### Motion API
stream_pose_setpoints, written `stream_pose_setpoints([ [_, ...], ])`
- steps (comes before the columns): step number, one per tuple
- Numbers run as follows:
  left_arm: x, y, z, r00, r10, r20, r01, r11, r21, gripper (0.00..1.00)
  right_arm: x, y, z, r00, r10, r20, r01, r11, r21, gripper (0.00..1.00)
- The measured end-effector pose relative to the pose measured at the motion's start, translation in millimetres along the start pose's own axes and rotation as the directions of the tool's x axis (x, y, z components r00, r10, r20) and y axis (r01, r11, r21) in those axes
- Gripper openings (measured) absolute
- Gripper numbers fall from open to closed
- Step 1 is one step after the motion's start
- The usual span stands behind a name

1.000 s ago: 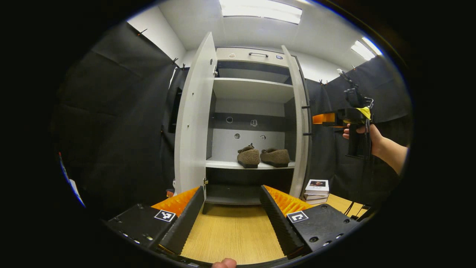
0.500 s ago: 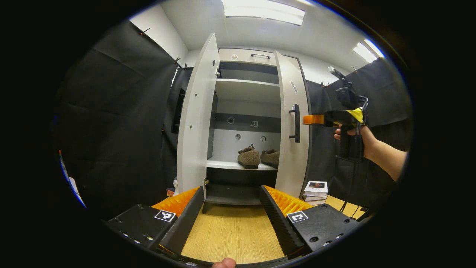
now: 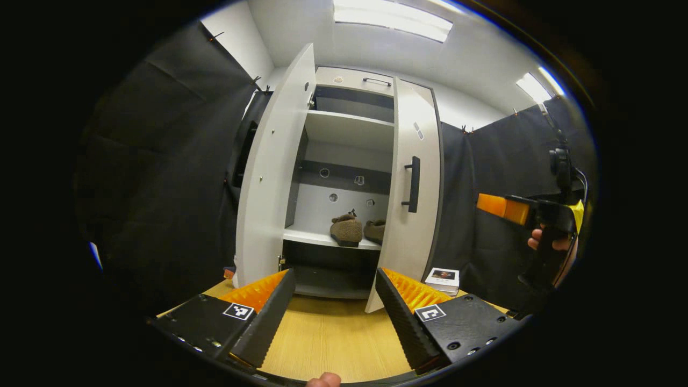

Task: Grab one shoe with the right hand and put it into the shoe cabinet, grab the other shoe with the left hand and put it into the shoe cabinet; then close the right door with the right hand and the left door with the left hand.

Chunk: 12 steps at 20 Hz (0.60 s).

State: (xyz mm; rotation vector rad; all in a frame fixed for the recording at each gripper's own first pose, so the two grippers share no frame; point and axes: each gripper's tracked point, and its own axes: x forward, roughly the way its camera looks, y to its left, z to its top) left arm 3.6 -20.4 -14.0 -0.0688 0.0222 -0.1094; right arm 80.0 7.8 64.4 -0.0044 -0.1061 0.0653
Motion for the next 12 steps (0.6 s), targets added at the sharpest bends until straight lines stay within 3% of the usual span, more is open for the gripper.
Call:
stream_pose_setpoints([
  [4,3,-8,-2,1.000,-0.016,-0.002,0.016,1.000,0.015,0.93,-34,3,-33,0.999,-0.043,-0.009,0.042,0.999,-0.033,0.89],
  [7,3,-16,-3,1.000,-0.031,0.000,0.031,0.999,0.021,0.93,-54,4,-88,0.991,-0.061,-0.117,0.061,0.998,-0.006,0.90],
  [12,5,-21,-9,0.999,-0.046,-0.017,0.046,0.999,0.008,0.93,-69,6,-137,0.975,-0.068,-0.209,0.079,0.996,0.042,0.90],
])
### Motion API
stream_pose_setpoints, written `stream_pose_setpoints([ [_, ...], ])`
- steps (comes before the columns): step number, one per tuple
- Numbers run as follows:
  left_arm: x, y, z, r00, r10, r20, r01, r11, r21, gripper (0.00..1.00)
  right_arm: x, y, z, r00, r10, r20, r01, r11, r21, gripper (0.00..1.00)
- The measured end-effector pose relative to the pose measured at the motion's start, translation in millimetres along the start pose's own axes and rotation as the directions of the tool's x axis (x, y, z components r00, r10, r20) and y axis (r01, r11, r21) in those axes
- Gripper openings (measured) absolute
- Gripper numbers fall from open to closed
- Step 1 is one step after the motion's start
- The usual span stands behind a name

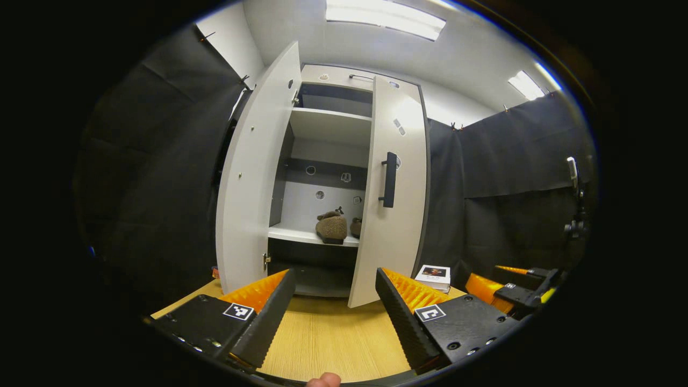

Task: Grab one shoe with the right hand and put it into the shoe cabinet, grab the other shoe with the left hand and put it into the shoe cabinet; then close the right door with the right hand and the left door with the left hand.

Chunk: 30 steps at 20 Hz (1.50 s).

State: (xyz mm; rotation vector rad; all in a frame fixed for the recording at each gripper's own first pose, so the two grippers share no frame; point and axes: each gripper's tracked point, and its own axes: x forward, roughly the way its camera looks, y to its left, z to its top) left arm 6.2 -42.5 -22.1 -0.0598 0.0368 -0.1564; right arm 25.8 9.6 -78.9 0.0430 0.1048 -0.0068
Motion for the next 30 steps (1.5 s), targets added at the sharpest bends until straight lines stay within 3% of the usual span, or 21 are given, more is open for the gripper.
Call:
stream_pose_setpoints([
  [3,0,3,4,1.000,-0.001,-0.008,0.000,0.999,-0.049,0.93,1,-3,-5,1.000,-0.008,-0.014,0.008,1.000,-0.001,0.90],
  [6,-4,33,48,0.993,0.054,0.104,-0.044,0.995,-0.089,0.93,0,-10,-2,0.999,-0.033,0.007,0.033,0.999,-0.043,0.90],
  [12,3,176,110,0.934,0.279,0.221,-0.228,0.946,-0.230,0.92,1,-3,6,1.000,0.002,0.008,-0.001,0.999,-0.049,0.90],
  [15,23,231,131,0.907,0.346,0.240,-0.279,0.921,-0.271,0.93,5,-2,20,0.999,0.011,0.032,-0.008,0.998,-0.070,0.90],
  [20,65,289,117,0.927,0.340,0.158,-0.266,0.893,-0.362,0.93,5,-3,38,0.998,0.011,0.068,-0.004,0.996,-0.094,0.90],
  [25,82,285,105,0.948,0.300,0.106,-0.244,0.900,-0.362,0.93,5,-7,38,0.998,-0.005,0.059,0.012,0.993,-0.121,0.90],
  [30,79,278,109,0.952,0.281,0.122,-0.229,0.917,-0.326,0.93,10,-4,37,0.998,-0.008,0.055,0.016,0.991,-0.134,0.90],
])
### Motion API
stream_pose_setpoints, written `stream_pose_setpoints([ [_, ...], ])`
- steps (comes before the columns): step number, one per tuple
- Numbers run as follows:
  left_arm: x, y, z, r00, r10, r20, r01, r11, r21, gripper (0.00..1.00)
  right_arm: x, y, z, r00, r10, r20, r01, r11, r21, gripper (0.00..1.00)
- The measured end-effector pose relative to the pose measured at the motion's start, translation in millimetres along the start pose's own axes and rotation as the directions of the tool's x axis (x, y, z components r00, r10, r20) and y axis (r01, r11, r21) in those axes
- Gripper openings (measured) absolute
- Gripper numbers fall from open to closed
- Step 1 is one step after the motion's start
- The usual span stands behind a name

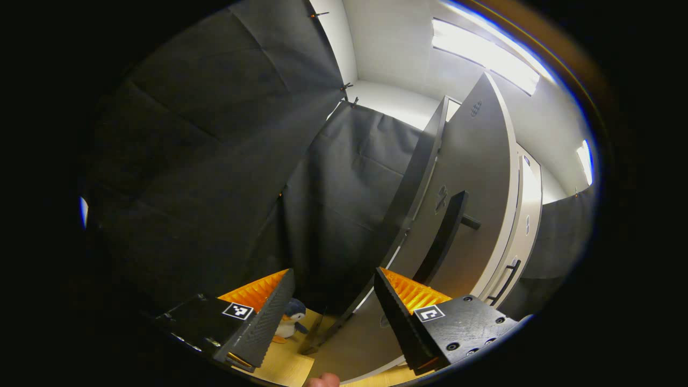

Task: Grab one shoe with the right hand and put it into the shoe cabinet, grab the other shoe with the left hand and put it into the shoe cabinet; then close the right door with the right hand and the left door with the left hand.

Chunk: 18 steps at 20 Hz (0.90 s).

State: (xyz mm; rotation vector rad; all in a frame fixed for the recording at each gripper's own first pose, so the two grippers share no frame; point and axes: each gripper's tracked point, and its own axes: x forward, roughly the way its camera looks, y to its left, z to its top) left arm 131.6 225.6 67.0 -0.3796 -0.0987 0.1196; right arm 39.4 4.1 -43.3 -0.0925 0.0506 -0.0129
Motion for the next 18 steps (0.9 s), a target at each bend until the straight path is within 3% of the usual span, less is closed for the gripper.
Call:
stream_pose_setpoints([
  [4,-2,-18,-2,1.000,-0.011,-0.004,0.011,0.999,0.047,0.92,4,10,4,1.000,0.019,0.018,-0.019,1.000,-0.002,0.90],
  [9,-5,-59,-20,0.993,-0.107,-0.049,0.108,0.994,0.016,0.92,11,14,3,0.999,0.039,0.014,-0.039,0.999,0.005,0.90],
  [15,14,-114,-28,0.987,-0.159,-0.013,0.159,0.987,-0.026,0.92,3,-12,3,1.000,-0.023,0.011,0.023,0.999,-0.028,0.90],
  [18,24,-144,-47,0.977,-0.206,-0.047,0.204,0.978,-0.038,0.92,-3,-26,2,0.998,-0.060,0.004,0.060,0.998,-0.021,0.90],
])
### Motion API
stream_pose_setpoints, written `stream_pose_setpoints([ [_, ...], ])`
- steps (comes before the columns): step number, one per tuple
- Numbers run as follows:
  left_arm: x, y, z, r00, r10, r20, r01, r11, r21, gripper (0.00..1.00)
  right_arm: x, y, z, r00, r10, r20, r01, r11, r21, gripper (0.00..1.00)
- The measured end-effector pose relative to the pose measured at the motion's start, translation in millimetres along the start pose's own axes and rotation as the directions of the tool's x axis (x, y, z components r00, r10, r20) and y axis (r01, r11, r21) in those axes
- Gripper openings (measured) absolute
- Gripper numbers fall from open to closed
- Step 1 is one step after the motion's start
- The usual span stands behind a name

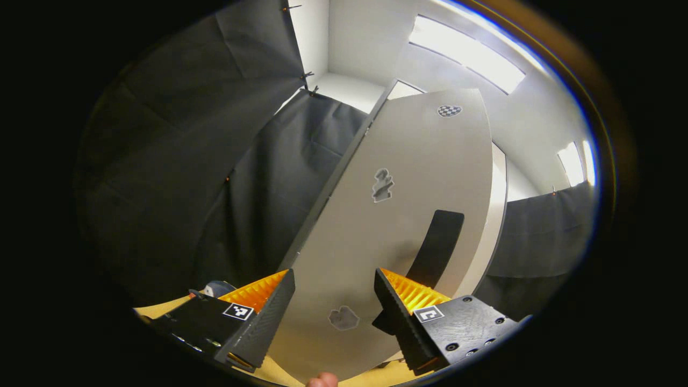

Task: Grab one shoe with the right hand and put it into the shoe cabinet, grab the other shoe with the left hand and put it into the shoe cabinet; then close the right door with the right hand and the left door with the left hand.

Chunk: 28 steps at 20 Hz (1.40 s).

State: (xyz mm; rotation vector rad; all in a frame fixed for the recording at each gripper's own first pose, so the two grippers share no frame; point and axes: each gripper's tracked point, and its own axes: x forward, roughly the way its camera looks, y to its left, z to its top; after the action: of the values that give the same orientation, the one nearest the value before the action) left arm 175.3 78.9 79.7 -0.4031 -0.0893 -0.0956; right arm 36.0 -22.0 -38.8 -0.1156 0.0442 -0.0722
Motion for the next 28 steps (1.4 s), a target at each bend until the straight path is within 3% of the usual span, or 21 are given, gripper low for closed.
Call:
stream_pose_setpoints([
  [10,13,-20,-15,1.000,0.007,-0.007,-0.007,1.000,0.025,0.93,-6,-18,-11,0.999,-0.046,-0.024,0.046,0.999,0.014,0.88],
  [13,-12,-22,-7,1.000,0.008,0.004,-0.008,0.998,0.064,0.92,-4,-12,-15,0.999,-0.028,-0.038,0.029,0.999,0.025,0.90],
  [19,-67,-35,-11,1.000,0.020,0.011,-0.022,0.972,0.233,0.92,1,15,-22,0.998,0.033,-0.050,-0.030,0.998,0.062,0.90],
  [28,-139,-69,-95,0.996,-0.037,-0.085,0.064,0.937,0.342,0.92,-7,35,-37,0.993,0.083,-0.087,-0.076,0.993,0.090,0.90],
])
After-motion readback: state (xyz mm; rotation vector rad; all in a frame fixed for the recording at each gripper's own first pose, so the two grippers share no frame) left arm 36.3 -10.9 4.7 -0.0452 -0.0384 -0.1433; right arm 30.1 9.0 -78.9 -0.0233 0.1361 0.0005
